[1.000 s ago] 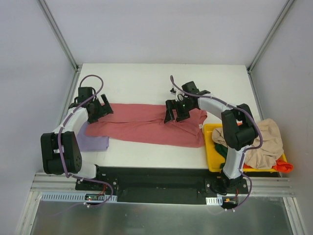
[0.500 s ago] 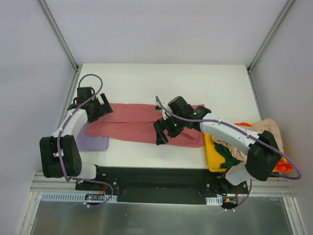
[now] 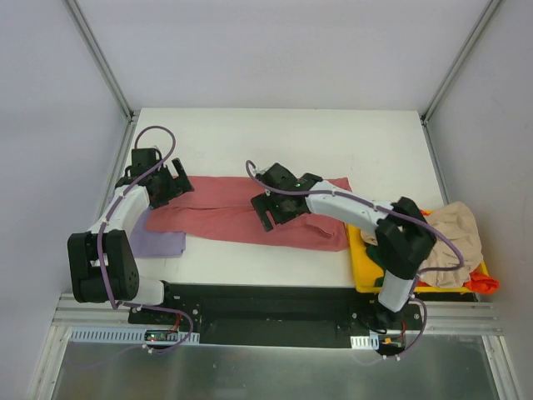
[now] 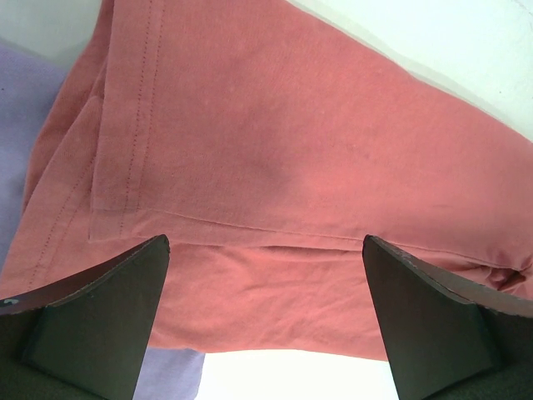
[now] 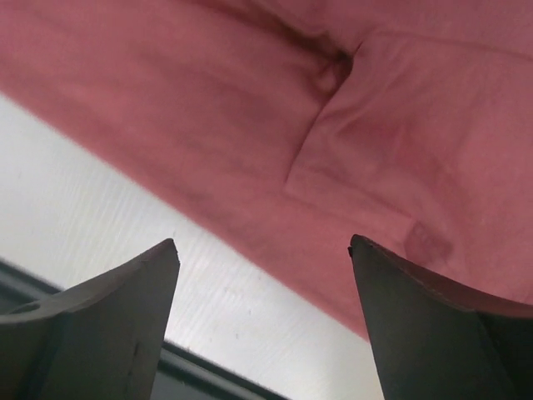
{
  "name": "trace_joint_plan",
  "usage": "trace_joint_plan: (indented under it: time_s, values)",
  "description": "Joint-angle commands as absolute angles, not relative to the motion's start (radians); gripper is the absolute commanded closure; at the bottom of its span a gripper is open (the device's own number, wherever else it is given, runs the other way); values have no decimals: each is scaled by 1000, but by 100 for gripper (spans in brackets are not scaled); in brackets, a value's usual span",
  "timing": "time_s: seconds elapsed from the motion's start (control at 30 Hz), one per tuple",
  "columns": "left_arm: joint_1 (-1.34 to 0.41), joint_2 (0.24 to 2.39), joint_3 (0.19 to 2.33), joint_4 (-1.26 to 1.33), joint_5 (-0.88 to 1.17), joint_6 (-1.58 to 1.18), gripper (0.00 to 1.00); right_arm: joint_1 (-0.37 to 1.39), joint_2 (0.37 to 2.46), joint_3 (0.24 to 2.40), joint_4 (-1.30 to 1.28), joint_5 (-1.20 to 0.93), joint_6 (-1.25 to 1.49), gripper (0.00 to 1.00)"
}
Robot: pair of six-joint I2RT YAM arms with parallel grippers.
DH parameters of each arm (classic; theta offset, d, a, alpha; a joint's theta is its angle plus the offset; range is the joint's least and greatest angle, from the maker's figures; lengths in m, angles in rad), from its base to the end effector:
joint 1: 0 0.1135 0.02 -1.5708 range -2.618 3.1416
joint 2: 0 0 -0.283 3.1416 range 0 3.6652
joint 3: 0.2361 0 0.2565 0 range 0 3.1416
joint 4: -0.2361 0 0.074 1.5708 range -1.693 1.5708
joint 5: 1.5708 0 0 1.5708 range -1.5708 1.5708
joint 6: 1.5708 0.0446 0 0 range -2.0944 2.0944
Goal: Fold and stack the t-shirts
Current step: Fold the other side of the tshirt into a rectangle
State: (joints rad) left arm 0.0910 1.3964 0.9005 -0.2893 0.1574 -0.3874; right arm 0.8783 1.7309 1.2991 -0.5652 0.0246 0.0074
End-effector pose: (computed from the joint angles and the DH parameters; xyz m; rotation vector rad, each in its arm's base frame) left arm 0.3017 0.0205 0.2429 -0.4856 2.3176 -0.3294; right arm 0.2442 0.2926 0.2434 -1.0868 2.3585 0.2994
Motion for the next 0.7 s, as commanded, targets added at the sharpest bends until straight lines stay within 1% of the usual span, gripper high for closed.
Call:
trace_joint_plan:
  time_s: [0.0, 0.13, 0.2, 0.3, 0.4, 0.43, 0.53, 0.67]
  values:
    - [86, 1390, 900, -275, 175, -399, 1, 879, 1871, 1428, -646, 140, 64, 20]
    - [87, 1396, 905, -273, 195, -399, 1, 884, 1934, 1456, -635, 172, 81, 36]
    - [84, 1396, 908, -272, 225, -396, 1, 884, 1956, 1463, -632, 181, 87, 49]
    - [86, 1401, 907, -268, 227, -397, 1, 881, 1982, 1468, -635, 181, 101, 54]
    - [87, 1402, 910, -267, 232, -397, 1, 881, 1996, 1465, -640, 198, 112, 56]
    - [86, 1404, 910, -265, 233, -399, 1, 884, 2000, 1463, -641, 202, 115, 58]
    - [87, 1408, 911, -265, 235, -399, 1, 881, 2016, 1462, -640, 228, 129, 69]
    - [87, 1404, 913, -265, 236, -397, 1, 879, 2026, 1474, -640, 253, 144, 76]
